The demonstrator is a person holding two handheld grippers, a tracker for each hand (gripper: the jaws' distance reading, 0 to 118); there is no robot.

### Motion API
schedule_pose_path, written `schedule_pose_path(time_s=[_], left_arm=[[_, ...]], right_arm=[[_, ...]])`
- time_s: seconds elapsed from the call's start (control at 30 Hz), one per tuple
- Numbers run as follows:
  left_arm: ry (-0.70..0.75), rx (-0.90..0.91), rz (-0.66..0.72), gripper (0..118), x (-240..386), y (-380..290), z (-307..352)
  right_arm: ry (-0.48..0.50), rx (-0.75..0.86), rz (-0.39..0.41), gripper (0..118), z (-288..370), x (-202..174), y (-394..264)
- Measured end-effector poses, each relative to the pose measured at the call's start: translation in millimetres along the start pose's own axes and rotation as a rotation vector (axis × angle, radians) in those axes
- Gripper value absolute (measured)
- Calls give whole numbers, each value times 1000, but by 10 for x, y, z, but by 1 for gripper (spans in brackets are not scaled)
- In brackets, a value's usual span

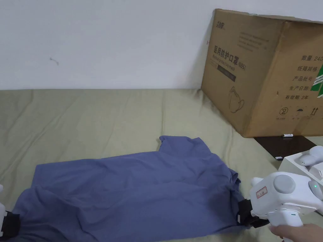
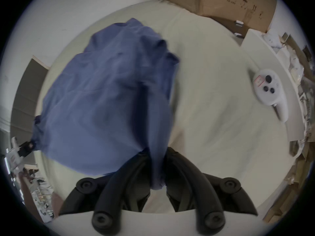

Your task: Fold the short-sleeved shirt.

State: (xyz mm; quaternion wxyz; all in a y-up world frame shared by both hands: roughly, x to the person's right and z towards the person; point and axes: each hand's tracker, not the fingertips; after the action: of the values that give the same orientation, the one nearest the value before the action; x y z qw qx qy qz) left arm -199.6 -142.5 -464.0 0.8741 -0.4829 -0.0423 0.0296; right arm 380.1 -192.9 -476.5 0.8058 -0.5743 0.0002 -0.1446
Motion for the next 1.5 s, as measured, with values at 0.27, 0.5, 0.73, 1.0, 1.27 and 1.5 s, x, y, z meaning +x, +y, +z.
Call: schedule_pose_path(time_s=[0.27,0.5,0.73,1.0,1.27,1.5], left_arm=[[41,15,-57,2,-107,-75,315],[-24,-130,-165,2,-219,-611,947],[-140,-261,-57,13,-512,-1254,563],[-83,-270,4,92,-647,-1230,595],[-111,447,62,92,-137,-882,1643],[34,867,47,0,495,-1095,1813]], right_arm=[[-7,98,104,12,665,-82,-164],[18,0,121,12,1322,-16,-954],[-1,-114,71,12,731,200,-1372],[-168,-92,97,97,749,116,-1342],[93,556,190,95,1731,-622,-1430],[134,1149,165,0,1862,-1289,-1942]])
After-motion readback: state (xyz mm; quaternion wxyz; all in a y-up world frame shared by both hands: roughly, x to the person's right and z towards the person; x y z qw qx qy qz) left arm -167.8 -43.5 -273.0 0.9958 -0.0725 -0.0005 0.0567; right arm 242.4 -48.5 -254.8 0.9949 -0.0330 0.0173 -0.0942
